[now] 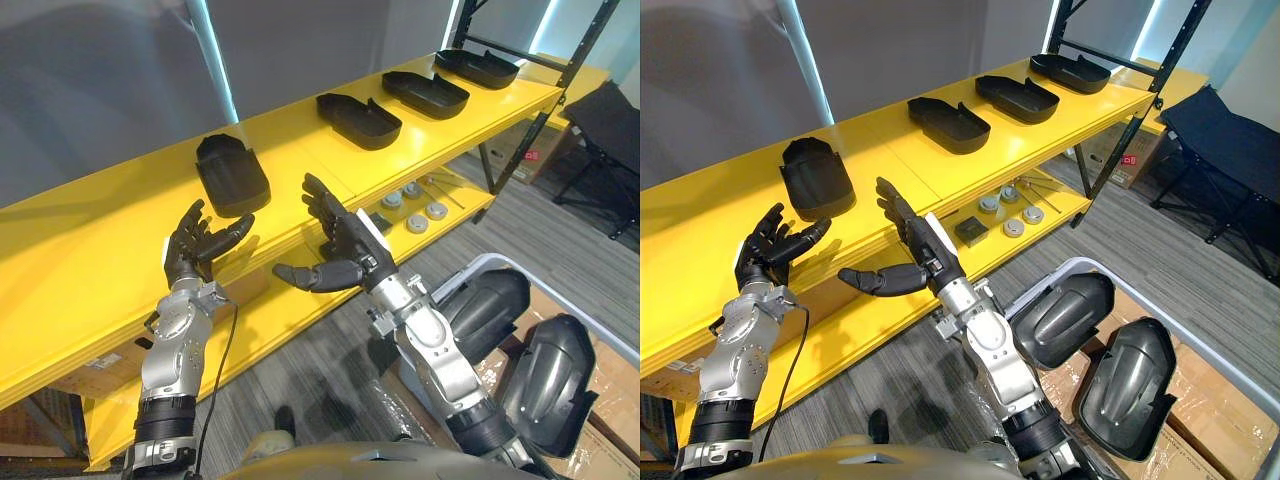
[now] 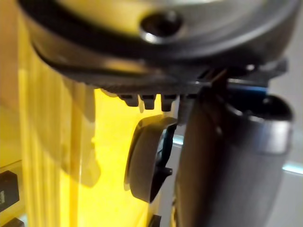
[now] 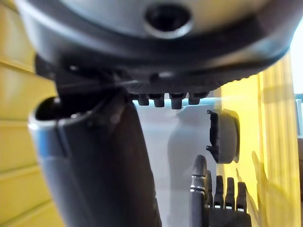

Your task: Walk over and take three plastic housings, then place them on the shelf

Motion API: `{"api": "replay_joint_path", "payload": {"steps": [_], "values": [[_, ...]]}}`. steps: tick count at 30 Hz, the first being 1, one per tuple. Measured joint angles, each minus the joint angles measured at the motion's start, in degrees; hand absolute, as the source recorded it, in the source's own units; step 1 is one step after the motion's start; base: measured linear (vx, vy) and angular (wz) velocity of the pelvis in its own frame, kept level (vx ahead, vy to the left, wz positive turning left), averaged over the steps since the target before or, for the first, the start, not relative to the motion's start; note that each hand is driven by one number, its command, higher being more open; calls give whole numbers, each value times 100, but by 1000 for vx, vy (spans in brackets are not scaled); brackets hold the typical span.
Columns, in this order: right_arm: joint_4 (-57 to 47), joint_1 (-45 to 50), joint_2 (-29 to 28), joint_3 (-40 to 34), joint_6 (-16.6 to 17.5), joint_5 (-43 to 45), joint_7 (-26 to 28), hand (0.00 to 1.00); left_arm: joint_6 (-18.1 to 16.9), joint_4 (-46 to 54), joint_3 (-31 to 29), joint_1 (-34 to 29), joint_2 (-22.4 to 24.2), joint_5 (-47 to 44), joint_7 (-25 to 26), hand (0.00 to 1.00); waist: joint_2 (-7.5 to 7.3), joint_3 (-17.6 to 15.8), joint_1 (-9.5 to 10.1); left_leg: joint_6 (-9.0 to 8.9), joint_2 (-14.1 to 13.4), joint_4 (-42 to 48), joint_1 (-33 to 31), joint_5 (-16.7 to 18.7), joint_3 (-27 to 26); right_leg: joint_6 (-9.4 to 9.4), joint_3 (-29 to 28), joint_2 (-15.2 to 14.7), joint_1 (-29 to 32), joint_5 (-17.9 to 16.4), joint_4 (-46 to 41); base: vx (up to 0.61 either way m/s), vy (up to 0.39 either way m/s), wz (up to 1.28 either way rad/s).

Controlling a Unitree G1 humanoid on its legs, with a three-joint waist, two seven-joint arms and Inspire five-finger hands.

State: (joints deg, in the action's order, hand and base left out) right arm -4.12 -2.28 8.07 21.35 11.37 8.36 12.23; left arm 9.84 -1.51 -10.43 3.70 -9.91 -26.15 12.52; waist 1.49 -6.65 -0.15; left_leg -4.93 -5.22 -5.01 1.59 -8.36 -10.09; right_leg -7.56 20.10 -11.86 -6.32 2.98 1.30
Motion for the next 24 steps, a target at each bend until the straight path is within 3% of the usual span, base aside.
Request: {"api": "replay_joint_path", "payload": {"steps": [8, 24], "values": [[-127, 440, 0, -246, -89, 151, 223, 100, -44, 38, 0, 0, 0, -1, 364, 100, -3, 1, -63, -27, -33, 10, 55, 53, -209, 0, -200, 13, 93, 10, -7, 5, -4, -13], [-475, 601, 0, -266, -105, 157, 217, 100, -94, 38, -2, 37, -5, -33, 399, 100, -2, -4, -185, -37, -31, 15, 92, 132, -342, -10, -315, 11, 120, 19, 16, 4, 0, -3]]}}
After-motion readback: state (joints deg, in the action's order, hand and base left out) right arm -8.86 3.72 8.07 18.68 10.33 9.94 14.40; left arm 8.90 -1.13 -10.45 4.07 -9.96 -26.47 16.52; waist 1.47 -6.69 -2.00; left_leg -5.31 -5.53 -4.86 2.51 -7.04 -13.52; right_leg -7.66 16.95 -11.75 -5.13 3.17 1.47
